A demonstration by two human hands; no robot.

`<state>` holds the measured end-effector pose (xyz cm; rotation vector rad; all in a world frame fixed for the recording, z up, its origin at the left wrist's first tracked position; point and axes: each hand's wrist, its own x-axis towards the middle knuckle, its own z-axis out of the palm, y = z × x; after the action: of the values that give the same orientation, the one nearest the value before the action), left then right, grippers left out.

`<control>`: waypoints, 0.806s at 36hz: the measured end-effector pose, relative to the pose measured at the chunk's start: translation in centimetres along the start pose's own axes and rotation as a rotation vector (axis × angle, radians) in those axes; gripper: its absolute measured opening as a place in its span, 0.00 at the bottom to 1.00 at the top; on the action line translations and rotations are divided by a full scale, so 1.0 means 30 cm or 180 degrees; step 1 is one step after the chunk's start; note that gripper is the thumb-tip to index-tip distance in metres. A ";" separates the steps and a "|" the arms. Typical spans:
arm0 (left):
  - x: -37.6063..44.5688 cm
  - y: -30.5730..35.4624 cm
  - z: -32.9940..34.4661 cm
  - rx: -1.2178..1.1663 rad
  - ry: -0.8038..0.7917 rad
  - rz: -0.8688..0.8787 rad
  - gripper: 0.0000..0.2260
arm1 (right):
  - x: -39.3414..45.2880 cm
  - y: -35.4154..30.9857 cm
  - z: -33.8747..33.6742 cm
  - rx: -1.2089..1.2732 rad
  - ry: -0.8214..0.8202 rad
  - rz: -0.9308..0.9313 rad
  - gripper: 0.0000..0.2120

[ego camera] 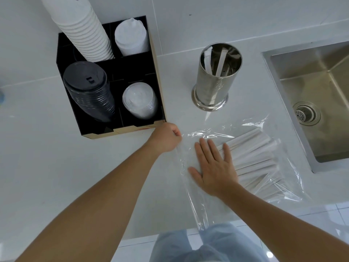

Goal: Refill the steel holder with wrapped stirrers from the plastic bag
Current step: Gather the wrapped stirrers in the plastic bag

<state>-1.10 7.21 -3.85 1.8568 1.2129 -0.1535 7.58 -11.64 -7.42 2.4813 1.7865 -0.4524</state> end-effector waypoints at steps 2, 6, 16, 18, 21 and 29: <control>-0.002 0.001 -0.006 -0.0187 -0.0139 -0.0032 0.06 | -0.001 0.000 0.000 -0.0004 0.0022 0.0000 0.36; -0.014 -0.011 -0.033 -0.0504 -0.0434 -0.0066 0.06 | -0.001 0.000 0.000 -0.0008 0.0015 -0.0004 0.36; -0.043 -0.049 -0.070 -0.0932 -0.0730 -0.0212 0.04 | 0.003 -0.003 -0.008 0.0029 -0.0055 0.0012 0.37; -0.046 -0.038 -0.066 -0.0950 -0.0624 -0.0336 0.05 | 0.001 -0.003 -0.010 0.0025 -0.0065 0.0006 0.37; -0.050 0.001 -0.056 -0.0899 -0.0510 -0.0466 0.13 | 0.000 -0.004 -0.011 0.0023 -0.0076 0.0004 0.37; -0.057 0.077 -0.013 -0.0422 -0.0414 -0.0399 0.12 | -0.003 -0.006 -0.014 0.0002 -0.0065 0.0005 0.37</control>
<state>-0.29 6.05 -1.33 1.6321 1.2193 -0.2531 7.48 -11.58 -6.96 2.4692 1.7771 -0.4768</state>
